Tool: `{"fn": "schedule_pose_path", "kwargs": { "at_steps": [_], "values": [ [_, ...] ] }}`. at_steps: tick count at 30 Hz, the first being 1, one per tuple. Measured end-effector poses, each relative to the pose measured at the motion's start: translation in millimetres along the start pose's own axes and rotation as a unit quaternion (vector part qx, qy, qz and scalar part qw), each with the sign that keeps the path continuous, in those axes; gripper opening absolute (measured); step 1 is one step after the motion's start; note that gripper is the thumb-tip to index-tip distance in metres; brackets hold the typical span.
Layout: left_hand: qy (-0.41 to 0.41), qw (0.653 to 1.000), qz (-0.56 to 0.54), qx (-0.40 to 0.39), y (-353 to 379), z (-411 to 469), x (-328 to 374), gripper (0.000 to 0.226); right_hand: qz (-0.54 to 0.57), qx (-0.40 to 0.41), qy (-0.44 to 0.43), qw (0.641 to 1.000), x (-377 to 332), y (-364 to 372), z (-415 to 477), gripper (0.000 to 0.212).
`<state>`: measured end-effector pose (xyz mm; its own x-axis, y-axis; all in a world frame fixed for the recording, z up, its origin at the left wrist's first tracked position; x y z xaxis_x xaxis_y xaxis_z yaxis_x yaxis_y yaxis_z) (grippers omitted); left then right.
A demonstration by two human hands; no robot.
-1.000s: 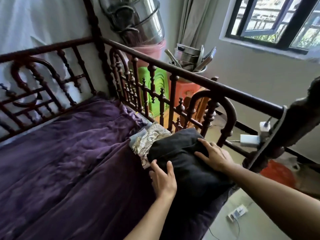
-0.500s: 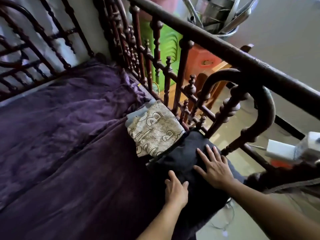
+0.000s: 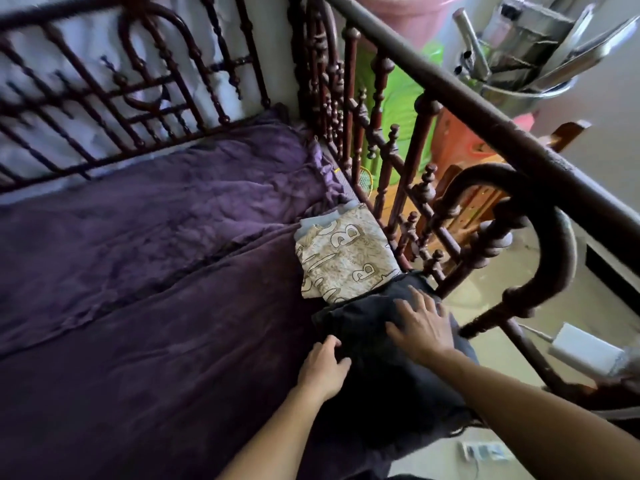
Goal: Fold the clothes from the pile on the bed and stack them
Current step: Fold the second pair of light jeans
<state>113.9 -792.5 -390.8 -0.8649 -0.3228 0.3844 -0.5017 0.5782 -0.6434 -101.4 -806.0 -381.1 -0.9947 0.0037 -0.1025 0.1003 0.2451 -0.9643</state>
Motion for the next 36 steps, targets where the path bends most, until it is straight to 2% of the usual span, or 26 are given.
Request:
{"fn": "schedule_pose_path", "kwargs": {
  "at_steps": [3, 7, 12, 20, 28, 36],
  "values": [
    [-0.015, 0.999, -0.034, 0.04, -29, -21, -36, 0.034, 0.001, 0.031, -0.07, 0.997, -51, -34, 18, 0.049],
    [-0.06, 0.99, -0.086, 0.091, -78, -60, -113, 0.026, 0.017, 0.06, -0.187, 0.98, -158, -64, 27, 0.041],
    [-0.13, 0.966, -0.127, 0.183, -143, -139, -251, 0.024, 0.022, 0.067, -0.335, 0.939, -333, -75, -6, 0.039],
    [-0.228, 0.918, -0.16, 0.284, -191, -297, -487, 0.024, 0.026, 0.039, -0.473, 0.88, -586, -35, -109, 0.033],
    [-0.322, 0.866, -0.176, 0.339, -222, -388, -654, 0.009, 0.012, 0.021, -0.57, 0.821, -773, -21, -183, 0.032],
    [-0.322, 0.861, -0.197, 0.341, -276, -374, -779, 0.018, 0.0, -0.019, -0.589, 0.808, -911, 25, -158, 0.026]
  ]
}}
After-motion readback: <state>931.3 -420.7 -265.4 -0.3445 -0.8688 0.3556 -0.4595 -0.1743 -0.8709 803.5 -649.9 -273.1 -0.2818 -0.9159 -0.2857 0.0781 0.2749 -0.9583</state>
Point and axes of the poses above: each hand's wrist, its own z-axis towards the middle knuckle, its own y-axis out of the palm, x = y × z, the point moved 5 cm from there along z, towards the middle knuckle, and after that the axes turned 10 degrees about -y, right-handed, at the moved point
